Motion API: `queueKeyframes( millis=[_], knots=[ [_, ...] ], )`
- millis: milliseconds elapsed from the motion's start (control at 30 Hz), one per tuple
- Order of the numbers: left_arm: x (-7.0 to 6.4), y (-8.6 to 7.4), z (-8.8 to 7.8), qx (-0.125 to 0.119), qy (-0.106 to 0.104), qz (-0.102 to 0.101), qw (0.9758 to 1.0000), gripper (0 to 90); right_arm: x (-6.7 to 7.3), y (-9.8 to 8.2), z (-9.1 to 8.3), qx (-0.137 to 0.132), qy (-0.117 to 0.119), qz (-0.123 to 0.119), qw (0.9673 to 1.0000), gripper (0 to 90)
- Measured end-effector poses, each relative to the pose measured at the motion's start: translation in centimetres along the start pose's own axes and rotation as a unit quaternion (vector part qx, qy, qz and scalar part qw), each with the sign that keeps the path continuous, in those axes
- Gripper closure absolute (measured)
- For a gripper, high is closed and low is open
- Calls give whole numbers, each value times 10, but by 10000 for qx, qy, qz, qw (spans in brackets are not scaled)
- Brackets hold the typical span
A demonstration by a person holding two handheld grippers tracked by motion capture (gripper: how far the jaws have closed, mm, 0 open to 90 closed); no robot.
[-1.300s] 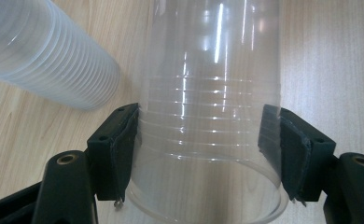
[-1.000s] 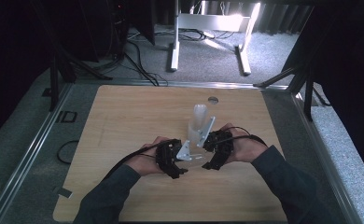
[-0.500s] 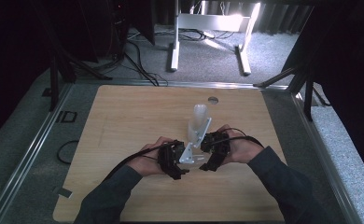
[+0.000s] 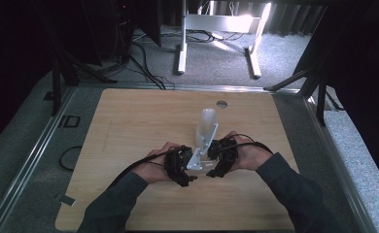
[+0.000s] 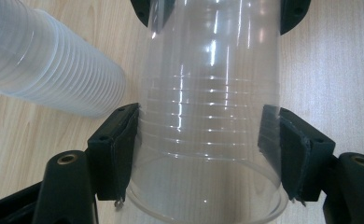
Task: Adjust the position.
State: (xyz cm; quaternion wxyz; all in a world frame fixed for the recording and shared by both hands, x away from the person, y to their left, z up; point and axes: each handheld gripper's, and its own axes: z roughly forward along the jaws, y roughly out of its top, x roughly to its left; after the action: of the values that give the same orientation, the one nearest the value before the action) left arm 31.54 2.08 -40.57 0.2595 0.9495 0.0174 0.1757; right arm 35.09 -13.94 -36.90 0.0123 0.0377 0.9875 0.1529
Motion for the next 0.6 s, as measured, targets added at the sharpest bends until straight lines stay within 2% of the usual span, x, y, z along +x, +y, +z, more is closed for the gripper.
queueKeyframes(
  millis=[333,600],
  knots=[
    [0,-1,-1,-53,-13,-14,10000,294,-1,-1,-1,-46,-18,-7,10000,409],
    [1,-2,-2,-185,85,-118,9997,243,-1,-1,-3,-72,-17,27,10000,410]
  ],
)
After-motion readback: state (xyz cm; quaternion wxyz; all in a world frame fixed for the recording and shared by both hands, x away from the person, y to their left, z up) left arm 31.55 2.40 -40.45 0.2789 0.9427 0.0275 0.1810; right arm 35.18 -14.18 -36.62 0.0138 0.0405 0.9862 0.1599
